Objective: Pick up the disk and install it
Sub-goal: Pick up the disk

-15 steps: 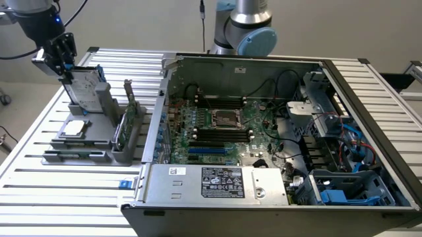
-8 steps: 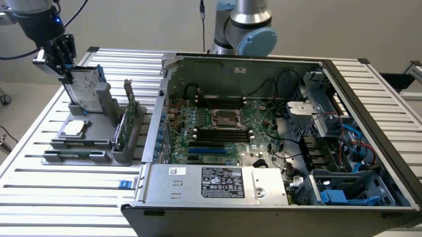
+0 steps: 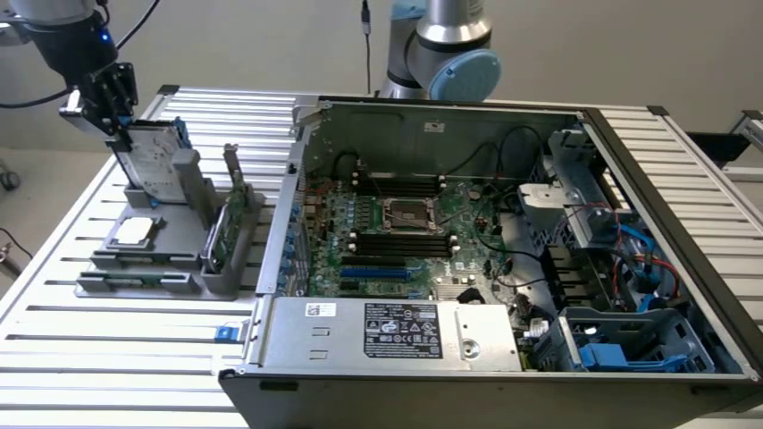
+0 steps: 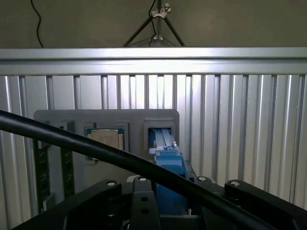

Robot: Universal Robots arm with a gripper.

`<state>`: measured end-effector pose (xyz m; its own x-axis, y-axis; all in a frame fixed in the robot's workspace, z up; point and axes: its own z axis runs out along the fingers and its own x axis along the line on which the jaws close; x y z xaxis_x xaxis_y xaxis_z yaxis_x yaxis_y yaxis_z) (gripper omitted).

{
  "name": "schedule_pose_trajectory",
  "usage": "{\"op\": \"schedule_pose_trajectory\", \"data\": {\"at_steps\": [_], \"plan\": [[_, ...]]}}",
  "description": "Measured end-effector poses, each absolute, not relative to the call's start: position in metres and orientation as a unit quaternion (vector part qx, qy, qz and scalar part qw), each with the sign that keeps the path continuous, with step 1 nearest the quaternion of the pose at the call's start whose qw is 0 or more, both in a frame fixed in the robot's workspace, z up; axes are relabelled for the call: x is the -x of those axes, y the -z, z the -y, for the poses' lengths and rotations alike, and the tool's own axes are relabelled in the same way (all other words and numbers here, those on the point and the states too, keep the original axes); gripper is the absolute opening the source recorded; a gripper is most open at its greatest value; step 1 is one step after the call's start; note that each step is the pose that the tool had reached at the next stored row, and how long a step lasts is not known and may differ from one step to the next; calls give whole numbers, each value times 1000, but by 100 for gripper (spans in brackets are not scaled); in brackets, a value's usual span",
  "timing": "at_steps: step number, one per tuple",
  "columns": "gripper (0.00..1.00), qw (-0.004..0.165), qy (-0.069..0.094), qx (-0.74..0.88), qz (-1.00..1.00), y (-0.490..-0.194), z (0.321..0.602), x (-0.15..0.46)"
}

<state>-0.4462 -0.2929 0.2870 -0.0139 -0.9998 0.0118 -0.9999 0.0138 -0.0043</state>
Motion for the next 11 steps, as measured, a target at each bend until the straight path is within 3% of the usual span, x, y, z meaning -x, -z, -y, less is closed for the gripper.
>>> {"op": "schedule_pose_trajectory", "data": {"at_steps": [11], "plan": [[33,3,-6,-700,714,-287,294,446]]}}
